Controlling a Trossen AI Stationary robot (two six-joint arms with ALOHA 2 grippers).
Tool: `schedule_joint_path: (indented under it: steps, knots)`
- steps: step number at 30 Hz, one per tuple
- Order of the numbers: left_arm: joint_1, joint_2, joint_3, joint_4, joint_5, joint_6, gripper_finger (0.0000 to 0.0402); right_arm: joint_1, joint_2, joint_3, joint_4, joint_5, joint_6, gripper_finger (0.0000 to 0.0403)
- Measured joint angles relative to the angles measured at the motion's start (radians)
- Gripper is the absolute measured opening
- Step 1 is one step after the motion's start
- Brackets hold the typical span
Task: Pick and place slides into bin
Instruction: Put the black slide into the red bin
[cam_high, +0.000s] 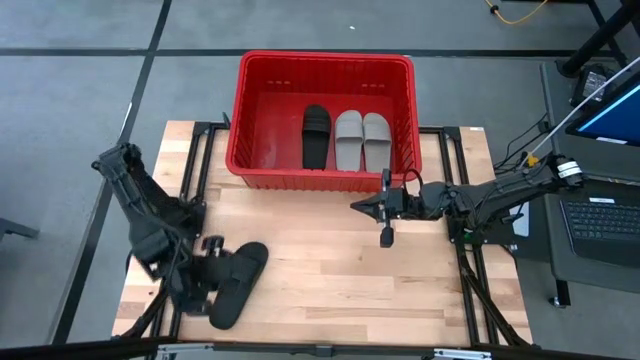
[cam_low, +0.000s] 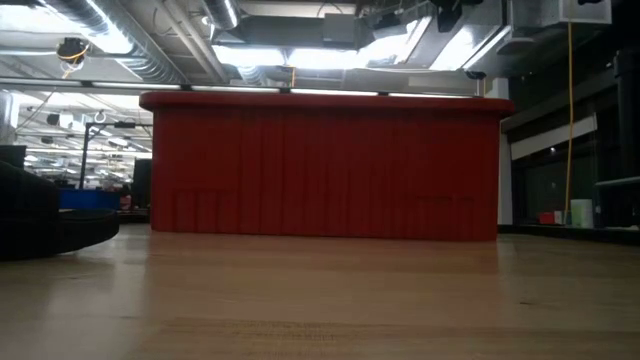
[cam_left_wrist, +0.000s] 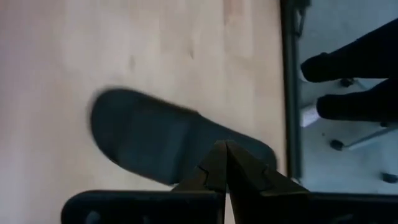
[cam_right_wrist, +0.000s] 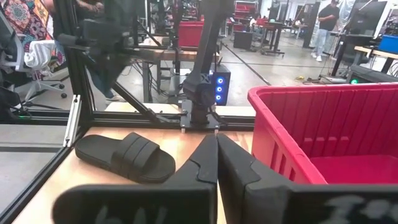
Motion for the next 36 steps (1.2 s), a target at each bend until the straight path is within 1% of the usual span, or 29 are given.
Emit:
schedule_joint_path:
  steps: [3, 5, 8, 11, 15, 19, 23, 26, 29, 33, 36]
  knots:
    - [-0.06, 0.052, 0.042, 0.0, 0.003, -0.086, 0.0002, 0.0, 0.0, 0.0, 0.0, 0.0, 0.0, 0.0005]
    - [-0.092, 0.086, 0.081, 0.0, -0.004, -0.129, 0.0002, 0.0, 0.0, 0.0, 0.0, 0.019, 0.001, 0.0009]
    - [-0.138, 0.117, 0.13, -0.007, -0.062, -0.202, 0.0002, 0.0, 0.0, 0.0, -0.001, 0.058, 0.0, 0.0017]
    - [-0.174, 0.15, 0.15, -0.007, -0.129, -0.267, 0.0002, 0.0, 0.0, 0.0, 0.0, 0.063, 0.0, 0.0019]
    - [-0.195, 0.204, 0.16, -0.02, -0.137, -0.305, 0.0002, 0.0, 0.0, 0.0, 0.001, 0.062, 0.001, 0.002]
    - [-0.196, 0.272, 0.159, -0.131, -0.117, -0.308, 0.0002, 0.0, 0.0, 0.0, 0.001, 0.062, 0.003, 0.002]
    - [-0.192, 0.326, 0.157, -0.231, -0.053, -0.306, 0.0002, 0.0, 0.0, 0.0, 0.002, 0.062, 0.003, 0.0021]
    - [-0.192, 0.352, 0.156, -0.237, -0.031, -0.262, 0.0003, 0.0, 0.0, 0.0, 0.002, 0.061, 0.026, 0.0021]
    - [-0.191, 0.374, 0.156, -0.236, -0.035, -0.204, 0.0007, 0.0, 0.0, 0.0, 0.002, 0.061, 0.028, 0.0021]
    - [-0.175, 0.39, 0.156, -0.234, -0.082, -0.212, 0.0017, 0.0, 0.0, 0.0, 0.002, 0.06, 0.029, 0.0021]
    - [-0.161, 0.389, 0.156, -0.236, -0.086, -0.219, 0.0032, 0.0, 0.0, 0.0, 0.002, 0.06, 0.029, 0.0021]
